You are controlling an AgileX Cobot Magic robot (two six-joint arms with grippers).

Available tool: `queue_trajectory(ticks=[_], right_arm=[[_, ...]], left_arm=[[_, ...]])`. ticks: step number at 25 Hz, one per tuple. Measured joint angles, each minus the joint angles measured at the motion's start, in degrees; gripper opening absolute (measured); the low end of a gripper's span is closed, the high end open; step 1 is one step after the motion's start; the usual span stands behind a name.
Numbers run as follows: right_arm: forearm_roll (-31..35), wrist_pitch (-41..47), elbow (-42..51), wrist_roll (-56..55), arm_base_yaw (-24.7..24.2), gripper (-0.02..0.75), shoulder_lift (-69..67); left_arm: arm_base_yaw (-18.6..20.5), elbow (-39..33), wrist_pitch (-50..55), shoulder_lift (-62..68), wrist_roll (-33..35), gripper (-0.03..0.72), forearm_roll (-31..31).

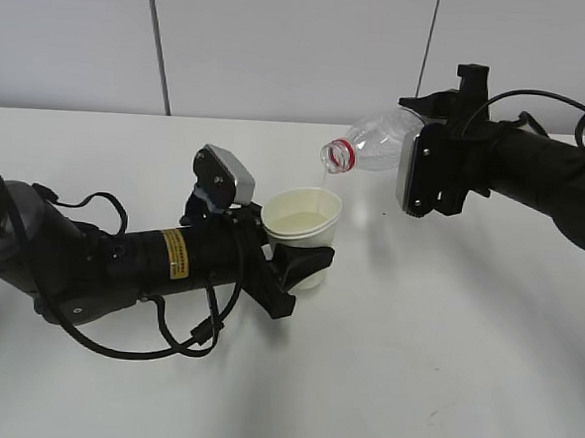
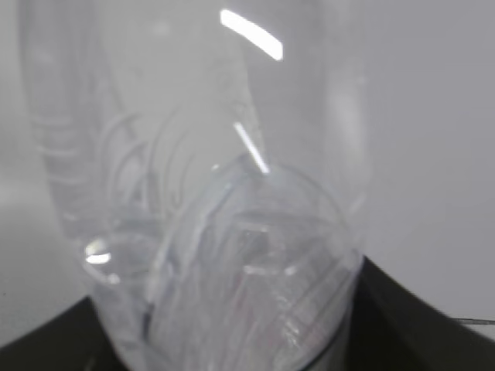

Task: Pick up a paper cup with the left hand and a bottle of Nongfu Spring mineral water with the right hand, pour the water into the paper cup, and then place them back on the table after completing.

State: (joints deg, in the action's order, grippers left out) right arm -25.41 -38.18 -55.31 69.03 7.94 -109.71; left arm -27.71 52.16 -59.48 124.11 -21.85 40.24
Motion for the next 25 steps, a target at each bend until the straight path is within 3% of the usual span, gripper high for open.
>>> queue_trajectory(ticks=[10,25], right_arm=[[0.00,0.00,0.00,-3.48,0.00,0.409,0.00],[0.03,0.00,0.00,-29.51,0.00,0.409,0.00]], left_arm=[[0.00,0.00,0.00,0.00,0.00,0.382,-0.19],[0.00,0.00,0.00,0.00,0.00,0.381,-1.06]])
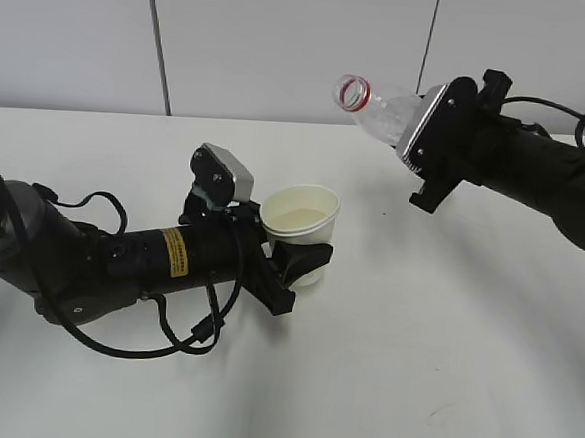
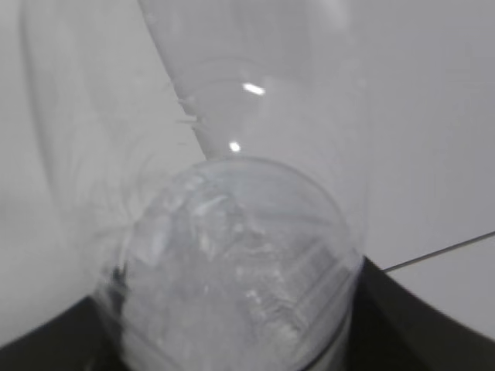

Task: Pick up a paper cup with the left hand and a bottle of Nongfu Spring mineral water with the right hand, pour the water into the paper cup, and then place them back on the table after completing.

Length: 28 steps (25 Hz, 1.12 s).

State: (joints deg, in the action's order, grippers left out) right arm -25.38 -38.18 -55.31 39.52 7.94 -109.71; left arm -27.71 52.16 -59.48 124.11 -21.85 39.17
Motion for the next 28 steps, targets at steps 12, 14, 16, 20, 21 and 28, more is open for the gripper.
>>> queue_trajectory(ticks=[12,14,16,20,21,28], right_arm=[[0.10,0.00,0.00,-21.46,0.00,0.408,0.00],[0.10,0.00,0.00,-25.61,0.00,0.408,0.00],[0.10,0.00,0.00,-29.77,0.00,0.408,0.00],[0.44,0.00,0.00,-36.76,0.00,0.408,0.00],[0.71,0.00,0.00,-38.48,0.00,0.408,0.00],[2.11,0.00,0.00,-47.02,0.00,0.408,0.00]], left_arm=[[0.00,0.00,0.00,0.00,0.00,0.381,-0.41],[0.00,0.00,0.00,0.00,0.00,0.381,-0.46],[0.00,0.00,0.00,0.00,0.00,0.381,-0.62],[0.00,0.00,0.00,0.00,0.00,0.381,-1.01],[0.00,0.00,0.00,0.00,0.00,0.381,-1.00],[0.00,0.00,0.00,0.00,0.00,0.381,-1.25]])
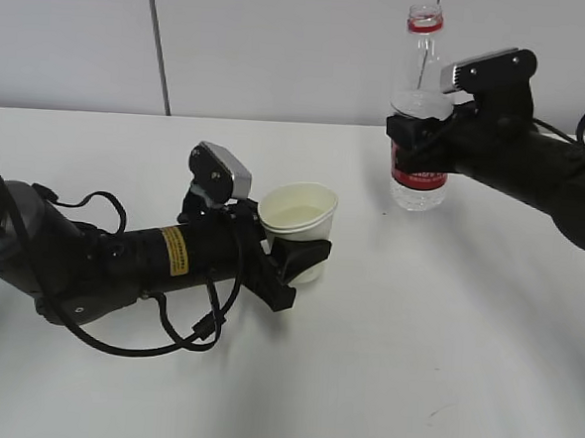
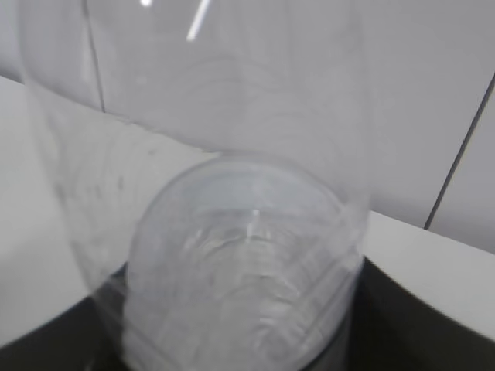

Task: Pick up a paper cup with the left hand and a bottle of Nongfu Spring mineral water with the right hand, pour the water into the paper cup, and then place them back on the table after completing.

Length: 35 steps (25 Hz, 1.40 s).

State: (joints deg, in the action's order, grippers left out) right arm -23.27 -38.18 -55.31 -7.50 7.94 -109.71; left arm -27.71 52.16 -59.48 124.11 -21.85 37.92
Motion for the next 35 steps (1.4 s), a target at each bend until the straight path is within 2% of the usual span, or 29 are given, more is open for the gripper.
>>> queue_trajectory(ticks=[10,20,35], right_arm=[[6.11,0.00,0.00,-3.51,0.00,0.408,0.00],[7.24,-0.33,0.00,-3.90,0.00,0.408,-1.11],[7.34,-0.38,0.00,-4.04,0.00,0.408,-1.11]], left_arm=[[0.00,0.00,0.00,0.00,0.00,0.380,-1.42],[0.63,0.00,0.18,0.00,0.00,0.380,-4.91],[9.29,0.00,1.37,0.00,3.74,0.380,-7.29]])
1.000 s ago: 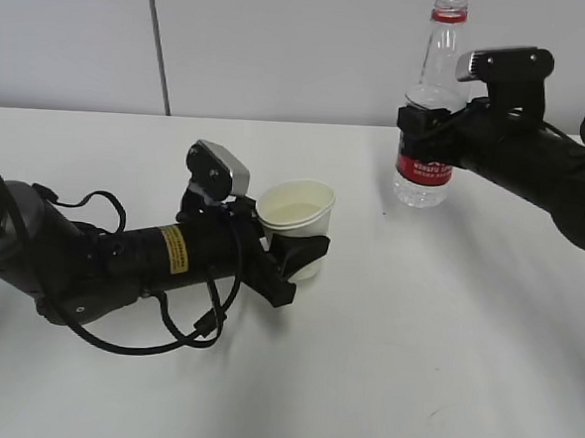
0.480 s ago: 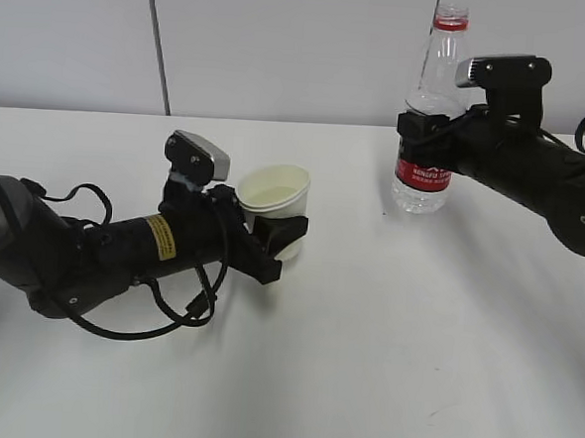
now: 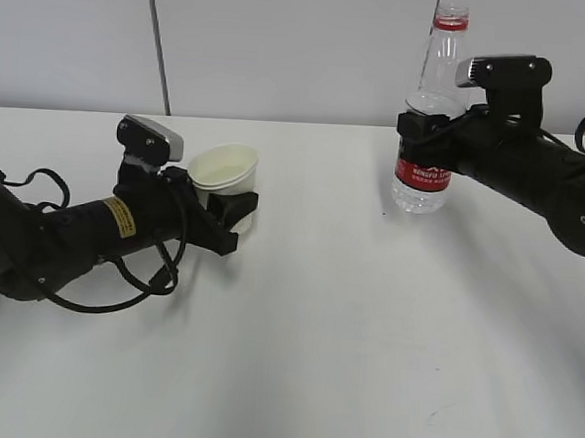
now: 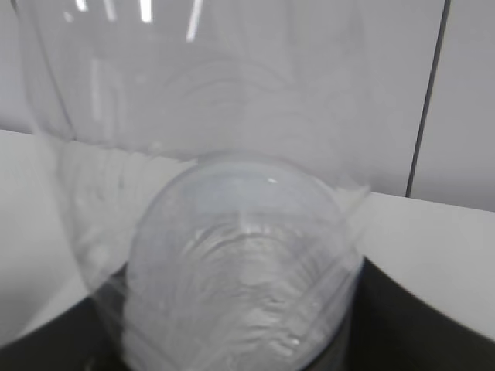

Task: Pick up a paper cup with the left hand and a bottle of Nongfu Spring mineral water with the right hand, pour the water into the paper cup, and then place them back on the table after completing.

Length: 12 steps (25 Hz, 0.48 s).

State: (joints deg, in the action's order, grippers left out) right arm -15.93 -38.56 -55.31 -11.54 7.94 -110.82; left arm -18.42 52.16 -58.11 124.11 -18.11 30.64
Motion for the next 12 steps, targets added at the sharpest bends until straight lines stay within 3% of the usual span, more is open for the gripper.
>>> queue_trajectory(ticks=[12], right_arm=[[0.00,-1.91,0.00,-0.90,0.00,0.408,0.00]], left_arm=[[7.14,0.00,1.93,0.00,2.86,0.380,-3.67]])
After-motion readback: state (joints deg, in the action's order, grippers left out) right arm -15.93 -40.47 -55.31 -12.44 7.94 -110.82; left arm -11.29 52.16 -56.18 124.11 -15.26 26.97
